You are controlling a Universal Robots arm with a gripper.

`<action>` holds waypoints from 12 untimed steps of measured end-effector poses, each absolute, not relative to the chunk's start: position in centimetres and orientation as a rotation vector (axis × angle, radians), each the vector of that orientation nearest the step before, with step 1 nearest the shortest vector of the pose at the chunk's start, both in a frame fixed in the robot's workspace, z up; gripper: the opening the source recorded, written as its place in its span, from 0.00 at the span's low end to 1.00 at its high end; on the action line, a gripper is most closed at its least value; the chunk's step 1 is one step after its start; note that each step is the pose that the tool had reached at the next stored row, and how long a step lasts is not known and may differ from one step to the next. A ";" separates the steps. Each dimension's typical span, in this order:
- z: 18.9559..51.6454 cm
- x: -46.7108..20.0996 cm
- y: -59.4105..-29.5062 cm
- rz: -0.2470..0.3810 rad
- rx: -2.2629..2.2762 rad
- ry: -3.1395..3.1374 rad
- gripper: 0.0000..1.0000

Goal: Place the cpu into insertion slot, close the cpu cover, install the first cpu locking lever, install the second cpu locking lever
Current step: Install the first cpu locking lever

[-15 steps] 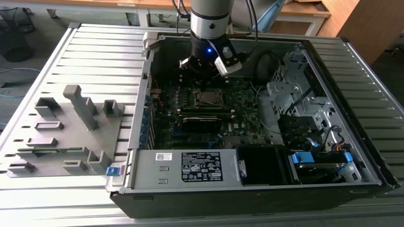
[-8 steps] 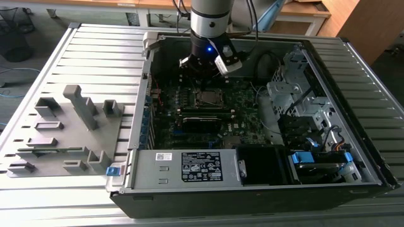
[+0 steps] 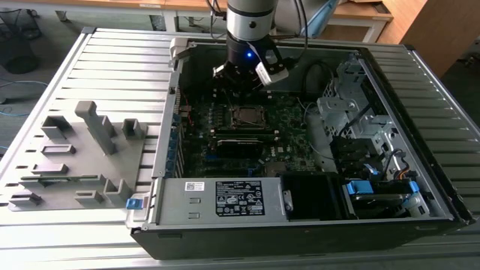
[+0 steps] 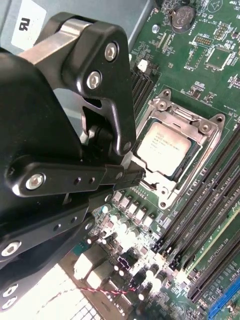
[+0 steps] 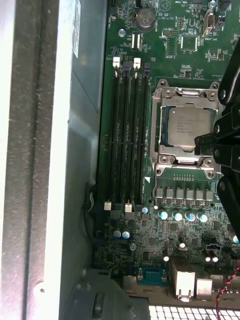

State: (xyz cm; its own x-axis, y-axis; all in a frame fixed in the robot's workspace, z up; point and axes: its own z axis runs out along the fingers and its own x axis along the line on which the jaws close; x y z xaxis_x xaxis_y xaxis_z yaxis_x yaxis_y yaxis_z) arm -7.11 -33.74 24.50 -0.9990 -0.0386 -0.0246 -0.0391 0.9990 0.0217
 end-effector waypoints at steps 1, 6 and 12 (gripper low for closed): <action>24.6 -7.1 -33.7 0.035 -0.061 3.117 0.11; 24.7 -7.1 -33.7 0.035 -0.061 3.116 0.11; 24.7 -7.3 -33.7 0.034 -0.061 3.117 0.11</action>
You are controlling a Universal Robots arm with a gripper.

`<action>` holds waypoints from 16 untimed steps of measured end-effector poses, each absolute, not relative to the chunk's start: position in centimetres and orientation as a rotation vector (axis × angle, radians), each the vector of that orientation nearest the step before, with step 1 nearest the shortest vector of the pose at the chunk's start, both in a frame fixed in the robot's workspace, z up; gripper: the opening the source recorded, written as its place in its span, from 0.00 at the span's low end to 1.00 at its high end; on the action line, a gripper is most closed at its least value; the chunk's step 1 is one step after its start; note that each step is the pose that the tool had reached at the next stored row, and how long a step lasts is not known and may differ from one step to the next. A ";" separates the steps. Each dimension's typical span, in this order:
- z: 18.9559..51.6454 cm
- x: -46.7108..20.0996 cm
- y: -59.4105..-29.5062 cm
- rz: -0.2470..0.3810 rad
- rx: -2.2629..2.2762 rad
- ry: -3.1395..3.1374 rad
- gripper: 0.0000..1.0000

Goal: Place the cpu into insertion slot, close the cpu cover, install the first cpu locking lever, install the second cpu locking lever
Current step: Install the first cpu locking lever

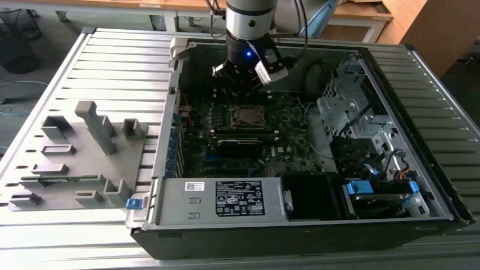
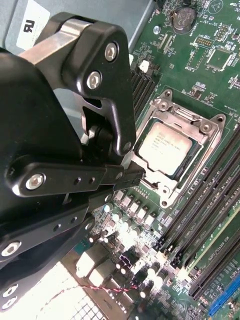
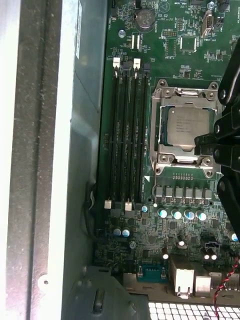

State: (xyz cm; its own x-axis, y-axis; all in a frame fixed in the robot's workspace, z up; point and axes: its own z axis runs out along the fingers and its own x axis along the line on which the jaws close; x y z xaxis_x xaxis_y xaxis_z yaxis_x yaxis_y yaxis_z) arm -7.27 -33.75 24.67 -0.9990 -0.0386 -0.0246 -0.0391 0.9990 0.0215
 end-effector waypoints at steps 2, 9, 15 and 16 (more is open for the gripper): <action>24.7 -7.5 -33.7 0.034 -0.061 3.116 0.11; 24.7 -7.7 -33.7 0.035 -0.061 3.116 0.11; 24.7 -7.9 -33.7 0.035 -0.060 3.116 0.11; 24.7 -7.9 -33.7 0.035 -0.061 3.116 0.11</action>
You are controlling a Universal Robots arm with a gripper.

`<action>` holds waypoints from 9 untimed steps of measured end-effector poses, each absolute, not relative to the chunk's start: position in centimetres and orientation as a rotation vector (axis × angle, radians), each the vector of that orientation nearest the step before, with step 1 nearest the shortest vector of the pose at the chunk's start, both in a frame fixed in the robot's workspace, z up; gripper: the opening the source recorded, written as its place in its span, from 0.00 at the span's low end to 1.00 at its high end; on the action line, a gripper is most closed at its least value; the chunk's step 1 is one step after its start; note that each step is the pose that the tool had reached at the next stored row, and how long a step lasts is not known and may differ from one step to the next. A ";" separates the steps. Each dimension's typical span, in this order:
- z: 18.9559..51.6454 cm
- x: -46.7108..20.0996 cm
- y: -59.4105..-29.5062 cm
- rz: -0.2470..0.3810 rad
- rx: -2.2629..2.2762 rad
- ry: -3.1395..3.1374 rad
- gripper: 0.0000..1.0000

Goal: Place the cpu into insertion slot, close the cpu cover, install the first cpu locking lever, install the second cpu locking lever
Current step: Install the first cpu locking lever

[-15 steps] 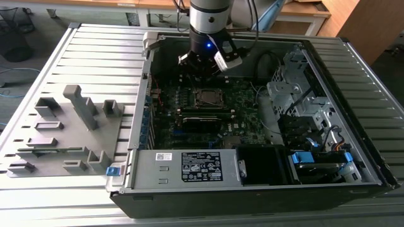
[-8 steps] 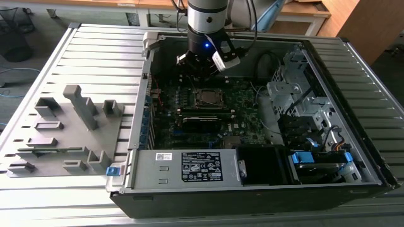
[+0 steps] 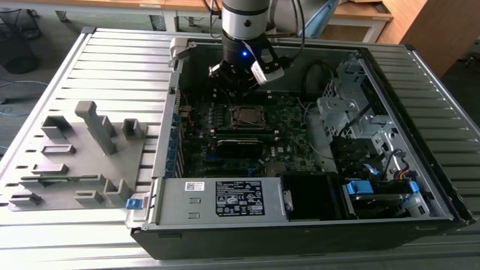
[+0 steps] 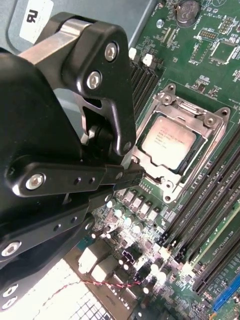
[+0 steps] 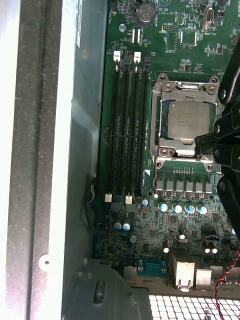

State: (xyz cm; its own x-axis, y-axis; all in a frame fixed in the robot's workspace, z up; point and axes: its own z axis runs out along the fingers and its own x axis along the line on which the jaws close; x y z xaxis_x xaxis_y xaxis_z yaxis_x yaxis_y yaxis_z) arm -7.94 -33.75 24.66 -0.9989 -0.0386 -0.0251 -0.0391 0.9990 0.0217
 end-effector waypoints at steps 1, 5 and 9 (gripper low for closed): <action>24.7 -8.0 -33.7 0.035 -0.061 3.116 0.11; 24.7 -8.6 -33.7 0.034 -0.061 3.116 0.11; 24.6 -9.3 -33.7 0.034 -0.061 3.116 0.11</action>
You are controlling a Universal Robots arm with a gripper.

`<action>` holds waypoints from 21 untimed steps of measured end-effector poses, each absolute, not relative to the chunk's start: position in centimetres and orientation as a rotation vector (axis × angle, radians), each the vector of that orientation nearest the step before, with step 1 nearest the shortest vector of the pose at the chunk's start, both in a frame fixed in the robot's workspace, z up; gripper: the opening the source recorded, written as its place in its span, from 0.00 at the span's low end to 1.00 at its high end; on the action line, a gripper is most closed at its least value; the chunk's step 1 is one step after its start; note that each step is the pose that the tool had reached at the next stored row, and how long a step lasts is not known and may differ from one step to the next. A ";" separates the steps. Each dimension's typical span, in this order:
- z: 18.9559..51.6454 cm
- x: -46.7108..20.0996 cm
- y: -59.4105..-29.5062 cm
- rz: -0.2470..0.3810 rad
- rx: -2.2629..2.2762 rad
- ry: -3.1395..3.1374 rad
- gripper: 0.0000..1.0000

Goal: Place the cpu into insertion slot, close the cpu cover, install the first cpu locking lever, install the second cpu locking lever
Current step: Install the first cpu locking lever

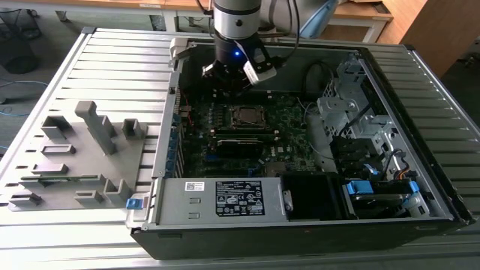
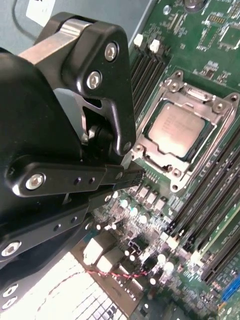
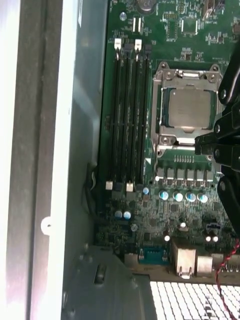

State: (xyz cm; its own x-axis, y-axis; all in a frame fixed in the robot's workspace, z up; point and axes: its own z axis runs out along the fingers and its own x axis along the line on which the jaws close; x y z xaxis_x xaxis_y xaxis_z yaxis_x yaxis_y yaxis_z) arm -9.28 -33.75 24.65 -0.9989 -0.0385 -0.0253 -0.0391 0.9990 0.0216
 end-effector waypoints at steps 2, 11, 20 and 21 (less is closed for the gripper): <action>24.6 -9.6 -33.7 0.035 -0.061 3.116 0.11; 24.8 -10.2 -33.7 0.034 -0.061 3.116 0.11; 24.9 -10.8 -33.7 0.035 -0.061 3.113 0.11; 24.9 -11.0 -33.7 0.034 -0.061 3.113 0.11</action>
State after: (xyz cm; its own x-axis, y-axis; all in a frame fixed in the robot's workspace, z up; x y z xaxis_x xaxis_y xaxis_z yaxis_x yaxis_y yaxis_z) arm -11.01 -33.74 24.94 -0.9988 -0.0386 -0.0286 -0.0393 0.9990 0.0216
